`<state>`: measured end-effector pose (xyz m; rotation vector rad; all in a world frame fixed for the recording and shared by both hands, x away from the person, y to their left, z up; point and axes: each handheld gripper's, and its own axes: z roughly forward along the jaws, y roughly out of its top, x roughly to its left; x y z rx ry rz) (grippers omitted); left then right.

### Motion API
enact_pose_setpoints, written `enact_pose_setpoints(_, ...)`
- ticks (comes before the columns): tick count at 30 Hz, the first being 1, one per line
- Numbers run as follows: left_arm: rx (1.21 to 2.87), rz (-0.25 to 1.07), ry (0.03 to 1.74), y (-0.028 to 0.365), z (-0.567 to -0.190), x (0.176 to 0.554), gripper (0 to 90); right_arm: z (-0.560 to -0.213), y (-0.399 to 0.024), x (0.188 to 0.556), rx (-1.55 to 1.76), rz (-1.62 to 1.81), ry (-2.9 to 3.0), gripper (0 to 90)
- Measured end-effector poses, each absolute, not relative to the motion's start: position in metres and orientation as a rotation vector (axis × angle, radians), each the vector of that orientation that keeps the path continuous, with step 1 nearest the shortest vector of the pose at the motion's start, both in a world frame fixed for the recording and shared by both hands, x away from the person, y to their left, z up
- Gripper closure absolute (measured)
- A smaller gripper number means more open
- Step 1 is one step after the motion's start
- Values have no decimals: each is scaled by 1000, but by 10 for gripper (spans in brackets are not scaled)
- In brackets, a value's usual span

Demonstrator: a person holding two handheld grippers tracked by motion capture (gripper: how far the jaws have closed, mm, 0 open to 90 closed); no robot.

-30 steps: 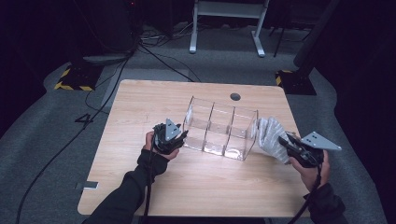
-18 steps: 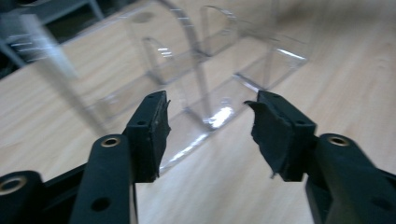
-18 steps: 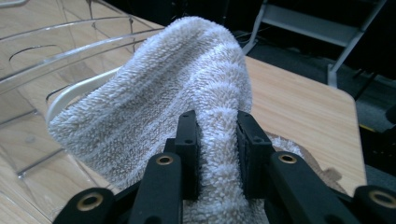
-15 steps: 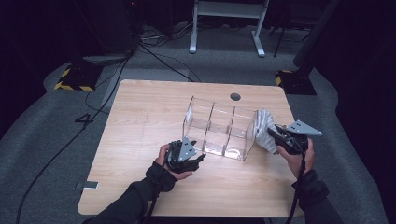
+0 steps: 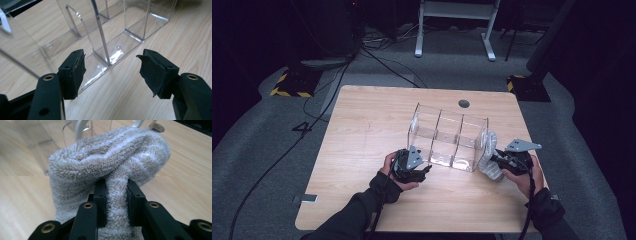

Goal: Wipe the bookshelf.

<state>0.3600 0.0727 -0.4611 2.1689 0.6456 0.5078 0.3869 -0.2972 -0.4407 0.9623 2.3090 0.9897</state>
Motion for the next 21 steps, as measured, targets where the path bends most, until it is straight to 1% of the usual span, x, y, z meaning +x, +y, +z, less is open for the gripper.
enact_pose_setpoints(2,2186,519,616,76,-463,356,356,-444,-297,382,944,971,2360,736)
enact_pose_setpoints(4,2198,504,609,77,-463,355,351,-446,-298,380,943,971,2376,736)
enact_pose_setpoints(5,2195,499,600,78,-464,353,349,-456,-296,373,919,962,2466,733)
enact_pose_setpoints(9,2207,484,583,77,-465,347,338,-465,-290,363,879,951,2542,728)
enact_pose_setpoints(12,2218,482,560,73,-465,341,321,-466,-284,354,839,964,2568,728)
enact_pose_setpoints(21,2262,448,494,58,-471,329,309,-469,-264,334,732,988,2628,726)
